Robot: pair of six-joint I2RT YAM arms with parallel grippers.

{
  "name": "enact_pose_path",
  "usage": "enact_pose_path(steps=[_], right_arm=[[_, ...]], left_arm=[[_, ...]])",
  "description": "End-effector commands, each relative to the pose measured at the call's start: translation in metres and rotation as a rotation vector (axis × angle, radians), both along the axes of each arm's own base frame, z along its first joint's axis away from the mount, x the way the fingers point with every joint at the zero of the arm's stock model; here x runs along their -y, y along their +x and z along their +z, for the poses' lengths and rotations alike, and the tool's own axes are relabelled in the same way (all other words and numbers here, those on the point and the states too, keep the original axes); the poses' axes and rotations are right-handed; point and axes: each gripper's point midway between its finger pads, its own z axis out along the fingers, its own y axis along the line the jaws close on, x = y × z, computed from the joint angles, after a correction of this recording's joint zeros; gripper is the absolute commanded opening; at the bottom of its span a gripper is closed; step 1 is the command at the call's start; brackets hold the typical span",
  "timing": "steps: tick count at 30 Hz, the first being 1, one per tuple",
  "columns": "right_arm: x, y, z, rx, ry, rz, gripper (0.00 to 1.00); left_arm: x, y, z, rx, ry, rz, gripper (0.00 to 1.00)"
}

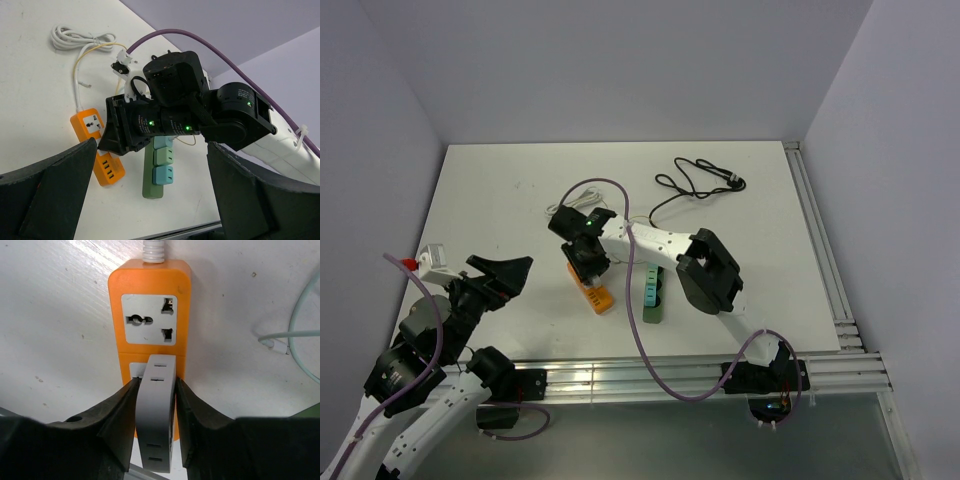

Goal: Insert the plug

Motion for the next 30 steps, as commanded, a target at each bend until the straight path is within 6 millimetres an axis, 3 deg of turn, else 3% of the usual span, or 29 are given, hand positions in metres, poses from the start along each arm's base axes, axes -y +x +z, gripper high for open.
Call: enact_pose_path(steps=[1,10,13,17,23,26,28,29,30], right_arm=[[-0.007,0.001,0.018,0.044,0.054,0.001,0.43],[-0.003,0.006,0.029,0.077,0.05,-0.012,0.53],[-0.001,0.009,0.035,0.095,0.047,-0.019,0.62],[0.0,0.011,0.048,0.121,0.068,-0.025,0.77],[0.001,0.016,0.077,0.183,0.113,-0.038,0.84],[0.01,0.018,0.092,0.23,0.127,-0.066,1.0],[0.016,0.015,0.091,0.244,0.13,-0.077,1.0],[0.019,0.013,0.105,0.266,0.16,-0.082,1.0],[0.023,0.012,0.101,0.273,0.167,-0.089,1.0]], left_arm=[[0.006,0.002,0.002,0.003,-0.018,-0.014,0.97],[0.007,0.002,0.001,-0.001,-0.023,-0.019,0.97],[0.007,0.002,0.0,-0.003,-0.023,-0.019,0.97],[0.007,0.001,0.0,-0.006,-0.027,-0.022,0.97],[0.008,0.002,-0.002,-0.012,-0.03,-0.022,0.97],[0.008,0.002,-0.002,-0.015,-0.029,-0.019,0.97],[0.008,0.002,-0.005,-0.022,-0.027,-0.02,0.97],[0.009,0.003,-0.006,-0.023,-0.029,-0.021,0.97],[0.01,0.004,-0.01,-0.031,-0.027,-0.022,0.97]])
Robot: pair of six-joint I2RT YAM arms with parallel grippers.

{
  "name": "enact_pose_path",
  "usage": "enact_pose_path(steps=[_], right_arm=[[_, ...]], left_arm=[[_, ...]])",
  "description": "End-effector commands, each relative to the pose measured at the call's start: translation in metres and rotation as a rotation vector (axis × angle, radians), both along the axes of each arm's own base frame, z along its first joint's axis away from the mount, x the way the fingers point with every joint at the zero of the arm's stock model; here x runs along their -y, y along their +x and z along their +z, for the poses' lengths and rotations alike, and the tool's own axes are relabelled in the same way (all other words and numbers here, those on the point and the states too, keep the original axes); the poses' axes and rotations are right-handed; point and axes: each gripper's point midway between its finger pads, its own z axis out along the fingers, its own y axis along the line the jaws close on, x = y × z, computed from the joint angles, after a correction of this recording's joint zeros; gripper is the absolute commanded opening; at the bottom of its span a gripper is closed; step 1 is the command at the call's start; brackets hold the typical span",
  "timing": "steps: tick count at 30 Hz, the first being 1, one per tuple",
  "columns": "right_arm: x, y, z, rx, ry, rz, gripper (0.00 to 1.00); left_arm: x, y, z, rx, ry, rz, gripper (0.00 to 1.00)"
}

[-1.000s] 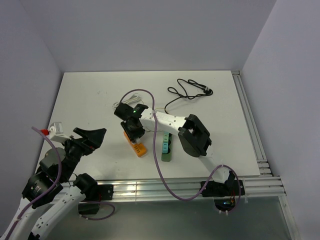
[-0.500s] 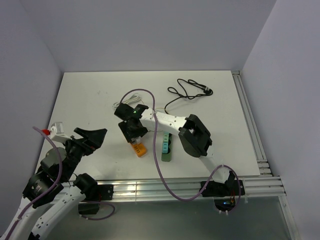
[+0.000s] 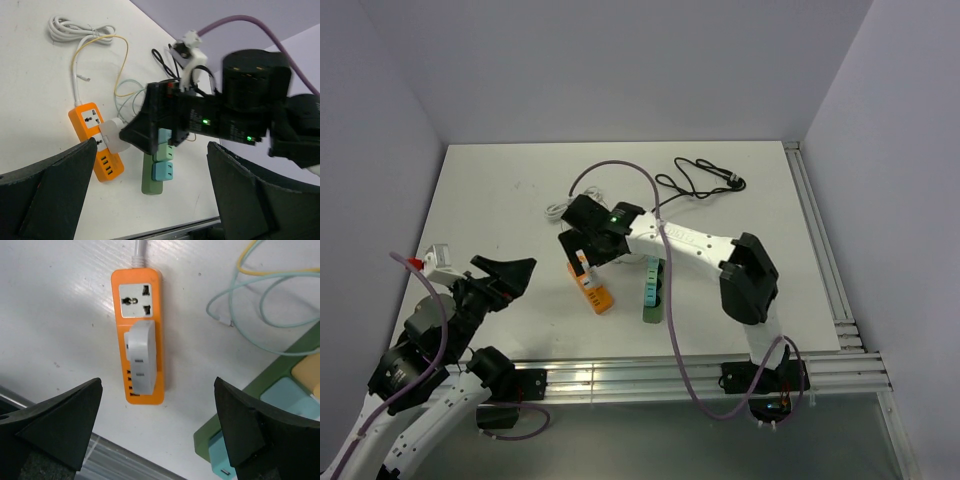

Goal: Insert the plug

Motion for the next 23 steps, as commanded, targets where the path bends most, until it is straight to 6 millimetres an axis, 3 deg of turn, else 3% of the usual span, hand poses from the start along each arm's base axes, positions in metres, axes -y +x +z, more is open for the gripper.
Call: enact_pose_path(steps=[1,2,4,5,6,8,11,12,13,14,15,17,18,20,21,23], right_arm=[[0.006,0.002,0.035,0.111,0.094,-0.035,1.0],[0.01,0.0,0.052,0.141,0.137,-0.042,1.0],[0.018,-0.001,0.053,0.174,0.167,-0.065,1.0],[0.021,0.0,0.072,0.208,0.222,-0.09,1.0],[0.032,-0.001,0.067,0.225,0.205,-0.112,1.0],[0.042,-0.003,0.094,0.295,0.286,-0.138,1.0],[0.065,-0.017,0.108,0.349,0.388,-0.16,1.0],[0.079,-0.025,0.088,0.337,0.372,-0.168,1.0],[0.091,-0.03,0.104,0.371,0.434,-0.184,1.0],[0.094,-0.033,0.107,0.383,0.482,-0.195,1.0],[0.107,-0.04,0.085,0.369,0.459,-0.206,1.0],[0.121,-0.051,0.095,0.387,0.553,-0.223,1.0],[0.131,-0.059,0.071,0.362,0.536,-0.228,1.0],[0.14,-0.072,0.078,0.355,0.653,-0.241,1.0],[0.149,-0.08,0.051,0.327,0.638,-0.243,1.0],[0.151,-0.094,0.068,0.329,0.812,-0.229,1.0]], left_arm=[[0.008,0.004,-0.004,-0.009,-0.018,-0.019,0.97],[0.01,0.005,-0.006,-0.014,-0.018,-0.023,0.97],[0.019,0.008,-0.013,-0.03,-0.019,-0.049,0.97],[0.022,0.009,-0.017,-0.043,-0.019,-0.056,0.97],[0.026,0.012,-0.02,-0.054,-0.017,-0.065,0.97],[0.036,0.013,-0.027,-0.072,-0.021,-0.1,0.98],[0.053,0.017,-0.033,-0.092,-0.051,-0.154,0.98],[0.059,0.018,-0.038,-0.106,-0.054,-0.172,0.98],[0.066,0.021,-0.033,-0.09,-0.079,-0.193,0.98],[0.071,0.021,-0.037,-0.102,-0.089,-0.21,0.98],[0.082,0.021,-0.049,-0.143,-0.099,-0.253,0.98],[0.096,0.024,-0.054,-0.151,-0.141,-0.296,0.98],[0.106,0.023,-0.063,-0.188,-0.145,-0.335,0.98],[0.118,0.024,-0.07,-0.197,-0.178,-0.376,0.97],[0.123,0.025,-0.076,-0.216,-0.182,-0.395,0.97],[0.139,0.02,-0.067,-0.153,-0.241,-0.489,0.98]])
